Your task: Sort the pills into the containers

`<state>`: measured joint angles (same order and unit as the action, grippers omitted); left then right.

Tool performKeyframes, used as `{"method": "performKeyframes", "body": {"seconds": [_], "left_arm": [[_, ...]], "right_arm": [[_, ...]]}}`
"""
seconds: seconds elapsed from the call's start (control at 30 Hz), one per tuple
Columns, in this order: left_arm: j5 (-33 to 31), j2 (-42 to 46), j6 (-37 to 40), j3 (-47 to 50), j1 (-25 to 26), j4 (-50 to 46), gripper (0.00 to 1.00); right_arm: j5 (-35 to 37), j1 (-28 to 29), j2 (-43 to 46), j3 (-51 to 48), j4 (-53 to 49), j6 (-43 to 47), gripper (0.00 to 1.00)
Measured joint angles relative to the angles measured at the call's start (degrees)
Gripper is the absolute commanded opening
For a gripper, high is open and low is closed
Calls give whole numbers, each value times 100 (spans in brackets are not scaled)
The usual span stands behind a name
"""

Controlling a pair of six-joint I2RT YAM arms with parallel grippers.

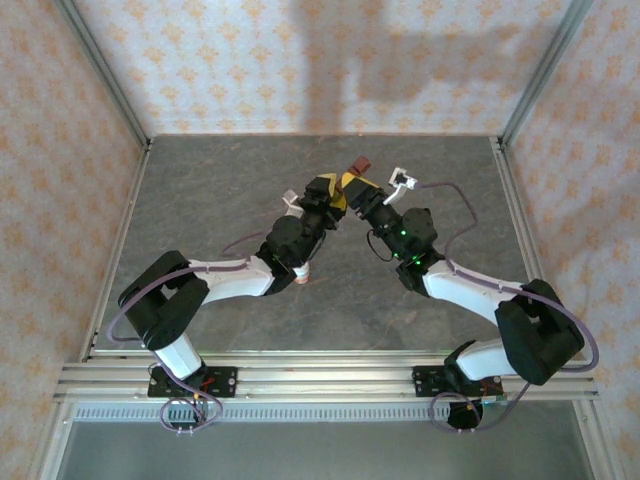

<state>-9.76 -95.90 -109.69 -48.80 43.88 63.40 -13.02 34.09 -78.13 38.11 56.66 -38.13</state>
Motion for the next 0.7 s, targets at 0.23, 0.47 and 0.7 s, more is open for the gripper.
{"method": "performKeyframes", "body": {"seconds": [0.23, 0.47, 0.7], "left_arm": [[-13, -103, 11, -111, 0, 79, 22], [48, -155, 247, -131, -138, 103, 21], [431, -87, 1180, -131, -608, -374, 21]], "right_arm": [[245, -4, 302, 2, -750, 103, 89], [413, -343, 1423, 0, -1834, 136, 98], [549, -763, 2103, 876, -4315, -48, 100]]}}
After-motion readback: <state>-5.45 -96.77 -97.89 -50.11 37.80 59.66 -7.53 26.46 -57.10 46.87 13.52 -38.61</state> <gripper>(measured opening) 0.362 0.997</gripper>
